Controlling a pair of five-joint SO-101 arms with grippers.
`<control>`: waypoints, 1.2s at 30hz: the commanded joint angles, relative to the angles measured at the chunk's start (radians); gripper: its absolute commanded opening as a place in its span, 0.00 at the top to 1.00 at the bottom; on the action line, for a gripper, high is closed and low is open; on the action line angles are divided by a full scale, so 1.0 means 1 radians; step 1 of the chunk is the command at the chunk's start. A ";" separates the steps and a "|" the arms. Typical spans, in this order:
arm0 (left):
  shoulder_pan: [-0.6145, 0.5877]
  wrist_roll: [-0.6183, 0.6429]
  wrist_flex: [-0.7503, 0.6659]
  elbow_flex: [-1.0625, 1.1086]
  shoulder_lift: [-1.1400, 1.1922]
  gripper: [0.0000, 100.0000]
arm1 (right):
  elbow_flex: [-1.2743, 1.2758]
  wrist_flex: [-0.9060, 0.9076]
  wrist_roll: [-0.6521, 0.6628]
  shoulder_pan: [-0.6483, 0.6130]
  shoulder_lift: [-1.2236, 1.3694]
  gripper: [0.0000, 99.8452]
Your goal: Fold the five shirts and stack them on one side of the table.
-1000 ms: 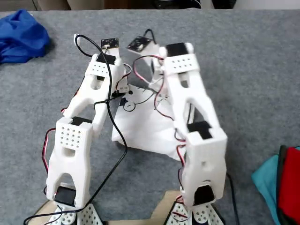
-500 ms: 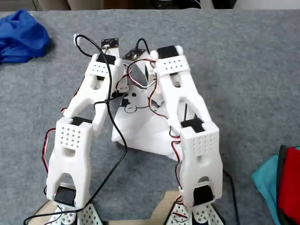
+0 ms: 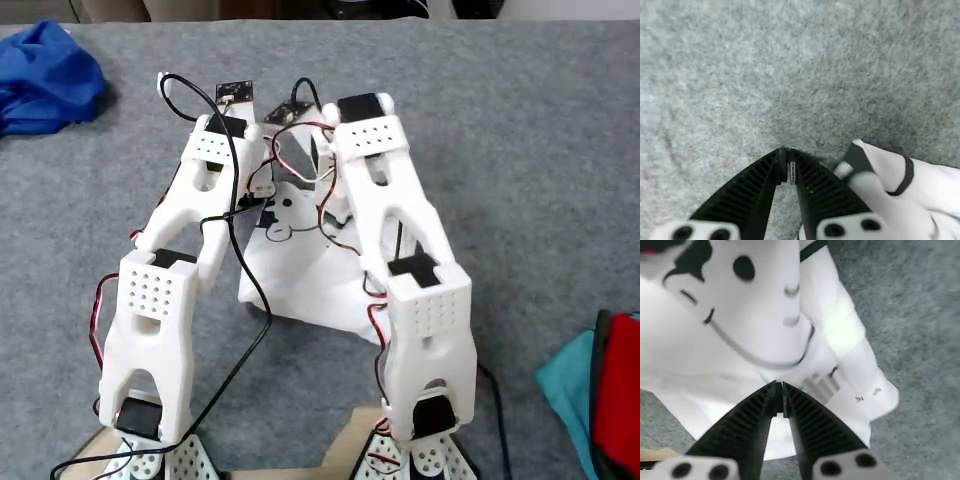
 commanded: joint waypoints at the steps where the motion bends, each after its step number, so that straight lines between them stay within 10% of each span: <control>1: -0.040 0.000 -0.006 -0.041 -0.008 0.97 | -0.041 0.009 -0.008 -0.004 -0.116 0.99; 36: -0.040 0.000 -0.012 -0.041 -0.008 0.97 | 0.757 -0.284 0.002 -0.005 -0.423 0.99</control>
